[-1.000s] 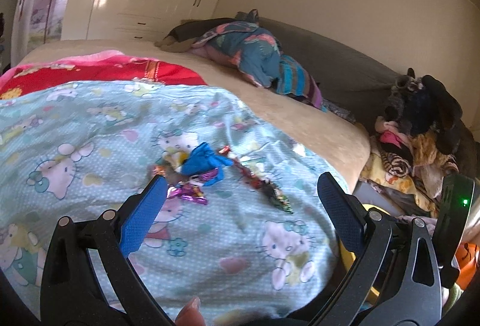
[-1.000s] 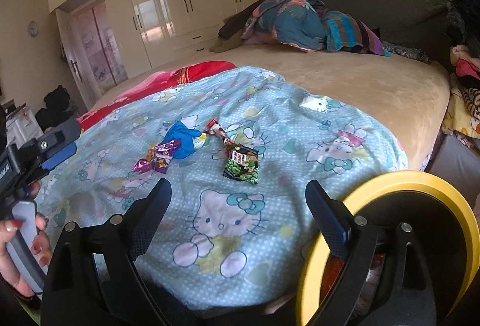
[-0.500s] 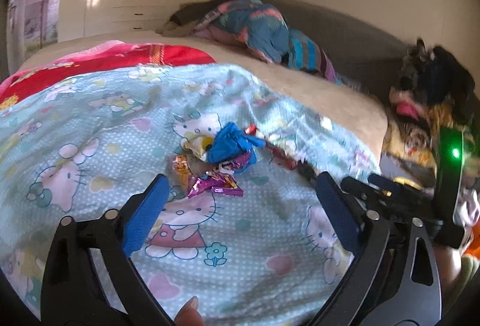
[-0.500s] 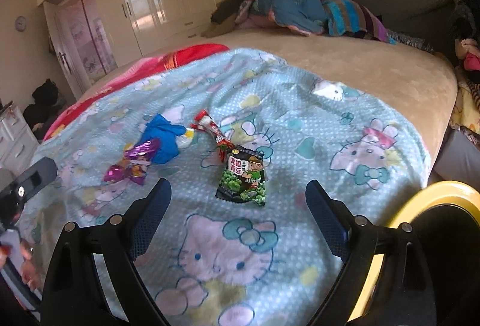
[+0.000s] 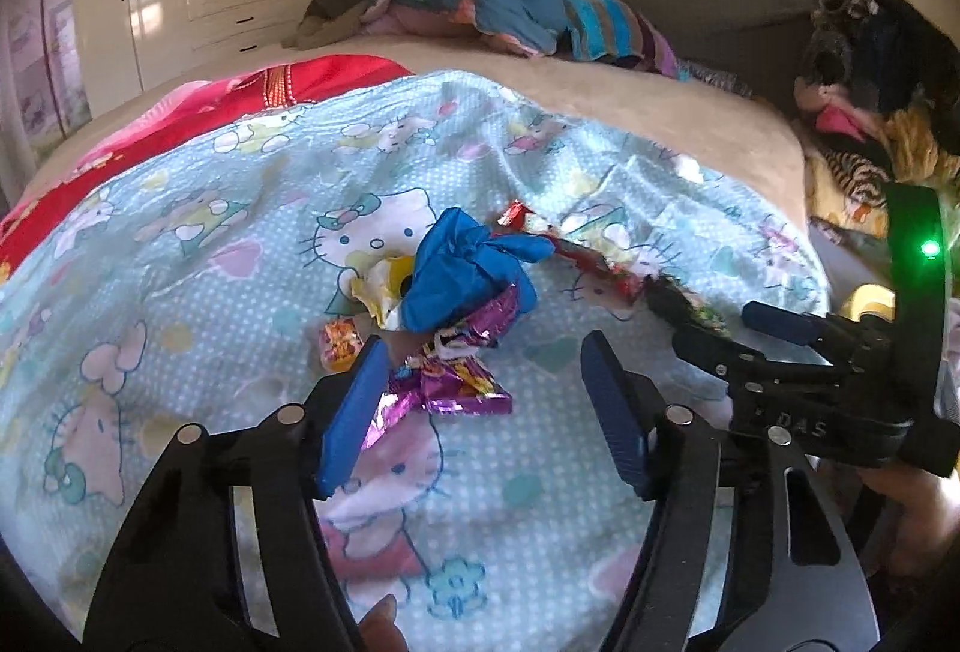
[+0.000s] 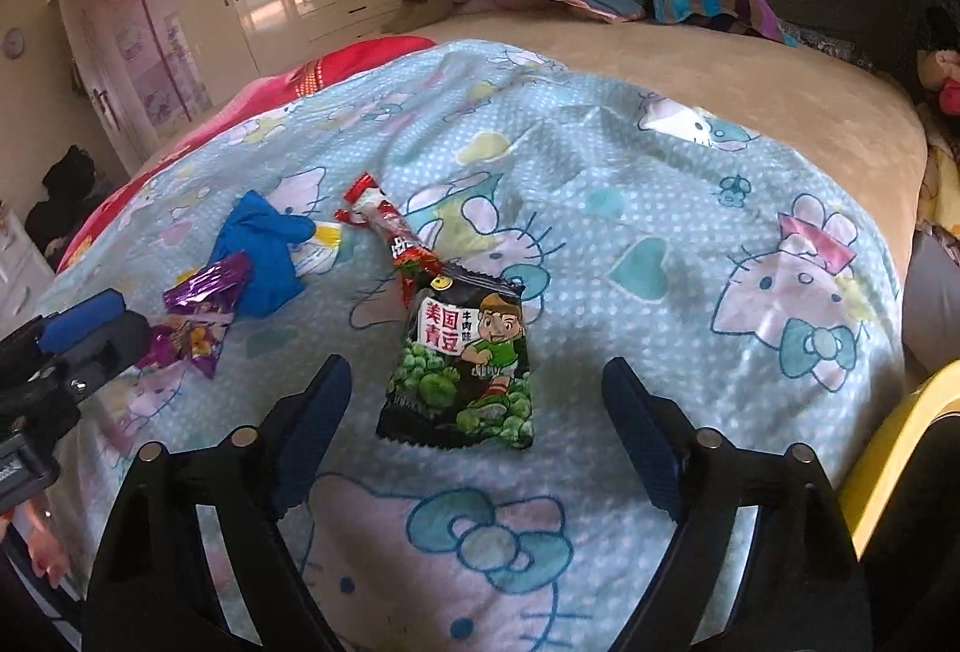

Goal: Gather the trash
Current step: 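Grasp the purple candy wrapper with left tool while right grasps green snack packet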

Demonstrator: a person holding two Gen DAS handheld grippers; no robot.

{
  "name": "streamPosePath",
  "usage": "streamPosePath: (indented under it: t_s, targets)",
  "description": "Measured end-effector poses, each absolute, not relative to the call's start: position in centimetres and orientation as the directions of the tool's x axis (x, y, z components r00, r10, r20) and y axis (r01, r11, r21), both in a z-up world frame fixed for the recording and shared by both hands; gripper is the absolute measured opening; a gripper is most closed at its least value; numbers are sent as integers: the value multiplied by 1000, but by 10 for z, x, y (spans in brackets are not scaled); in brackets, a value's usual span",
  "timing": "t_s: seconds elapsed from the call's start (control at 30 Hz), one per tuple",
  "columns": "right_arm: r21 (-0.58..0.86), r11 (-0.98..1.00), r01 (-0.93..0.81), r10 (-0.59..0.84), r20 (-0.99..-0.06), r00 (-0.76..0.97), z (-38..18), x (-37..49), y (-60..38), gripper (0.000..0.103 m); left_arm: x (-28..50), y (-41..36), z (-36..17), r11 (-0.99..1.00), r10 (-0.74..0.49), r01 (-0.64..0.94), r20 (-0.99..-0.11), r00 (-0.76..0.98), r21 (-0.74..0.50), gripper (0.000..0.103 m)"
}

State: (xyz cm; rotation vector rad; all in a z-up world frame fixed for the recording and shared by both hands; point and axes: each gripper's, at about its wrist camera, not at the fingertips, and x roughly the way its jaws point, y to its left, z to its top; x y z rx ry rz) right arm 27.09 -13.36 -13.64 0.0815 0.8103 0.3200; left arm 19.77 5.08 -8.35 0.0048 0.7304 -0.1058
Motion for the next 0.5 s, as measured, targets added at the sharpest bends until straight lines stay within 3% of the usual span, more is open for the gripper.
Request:
streamPosePath:
  t_s: [0.13,0.27,0.33,0.5]
  targets:
    - [176,947,-268,311,-709,633,-144,276,-125,69,212,46,-94,996,-60,85,-699,713,1,50]
    - [177,950,-259,306,-697,648,-148,275,-129,42,223,43,-101,997,-35,78,-717,696,27,45]
    - [201,944,-262,327,-686,650,-147,273,-133,40,229,44,-106,998,-25,63,-736,676,24,43]
    - [268,925,-271,381,-643,664,-140,263,-145,36,231,50,-114,1000,-18,24,-753,658,-3,26]
